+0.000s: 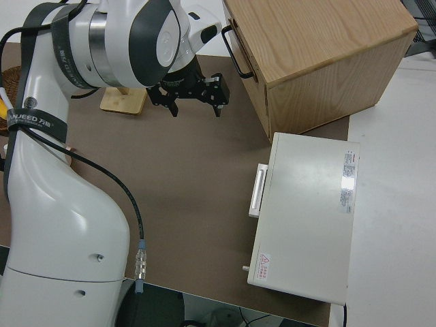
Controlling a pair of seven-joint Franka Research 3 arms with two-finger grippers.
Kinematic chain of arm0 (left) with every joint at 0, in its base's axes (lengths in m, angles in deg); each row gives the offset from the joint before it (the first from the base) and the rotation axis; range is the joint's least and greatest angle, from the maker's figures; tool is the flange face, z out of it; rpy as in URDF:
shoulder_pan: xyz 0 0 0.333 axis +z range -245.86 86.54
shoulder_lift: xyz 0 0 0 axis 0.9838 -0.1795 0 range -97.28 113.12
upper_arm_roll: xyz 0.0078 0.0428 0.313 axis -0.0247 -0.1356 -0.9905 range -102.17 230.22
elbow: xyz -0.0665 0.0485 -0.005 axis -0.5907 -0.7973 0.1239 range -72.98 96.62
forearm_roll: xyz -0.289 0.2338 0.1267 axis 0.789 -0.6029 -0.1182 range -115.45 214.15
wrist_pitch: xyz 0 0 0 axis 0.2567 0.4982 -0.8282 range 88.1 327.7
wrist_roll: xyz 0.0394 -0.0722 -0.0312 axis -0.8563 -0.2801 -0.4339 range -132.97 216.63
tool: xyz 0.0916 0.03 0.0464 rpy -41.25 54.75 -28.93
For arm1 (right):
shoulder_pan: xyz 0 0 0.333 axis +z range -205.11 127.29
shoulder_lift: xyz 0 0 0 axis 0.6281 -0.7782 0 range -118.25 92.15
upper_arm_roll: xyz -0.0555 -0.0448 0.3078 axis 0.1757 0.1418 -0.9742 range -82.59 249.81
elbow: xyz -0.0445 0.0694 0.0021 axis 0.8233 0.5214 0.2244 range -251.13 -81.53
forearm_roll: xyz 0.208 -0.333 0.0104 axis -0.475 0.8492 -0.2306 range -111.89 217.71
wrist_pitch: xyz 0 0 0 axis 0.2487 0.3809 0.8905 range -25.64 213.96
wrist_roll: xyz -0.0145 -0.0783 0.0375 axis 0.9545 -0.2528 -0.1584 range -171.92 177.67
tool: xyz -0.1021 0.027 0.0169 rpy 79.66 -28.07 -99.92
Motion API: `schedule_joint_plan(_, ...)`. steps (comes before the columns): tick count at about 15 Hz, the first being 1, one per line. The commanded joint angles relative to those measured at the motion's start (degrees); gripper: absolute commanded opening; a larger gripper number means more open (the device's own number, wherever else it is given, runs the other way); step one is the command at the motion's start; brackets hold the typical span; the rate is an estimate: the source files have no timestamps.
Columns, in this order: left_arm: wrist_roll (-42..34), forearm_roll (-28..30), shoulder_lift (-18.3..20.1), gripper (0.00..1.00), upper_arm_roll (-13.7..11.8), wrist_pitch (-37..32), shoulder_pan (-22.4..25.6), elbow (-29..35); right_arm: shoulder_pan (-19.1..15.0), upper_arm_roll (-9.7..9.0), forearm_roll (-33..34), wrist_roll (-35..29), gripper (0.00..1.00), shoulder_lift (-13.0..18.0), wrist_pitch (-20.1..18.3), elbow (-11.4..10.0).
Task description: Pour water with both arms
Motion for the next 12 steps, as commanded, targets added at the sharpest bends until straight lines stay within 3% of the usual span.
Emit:
schedule_joint_plan(1, 1.55, -0.11, 4.14, 0.0, -0.31, 1.56, -0.41, 2.75, -0.49, -0.24, -0.16, 1.34, 0.992, 1.08, 0.18, -1.09)
schedule_joint_plan(9, 1.38, -3.0, 4.05, 0.0, -0.4, 2.96, 6.88, 2.67, -0.49, -0.24, -0.25, 1.34, 0.992, 1.08, 0.18, -1.09)
schedule_joint_plan(12, 1.38, -6.07, 3.79, 0.0, -0.49, 6.82, 10.48, 2.58, -0.49, -0.24, -0.16, 1.34, 0.992, 1.08, 0.18, -1.09)
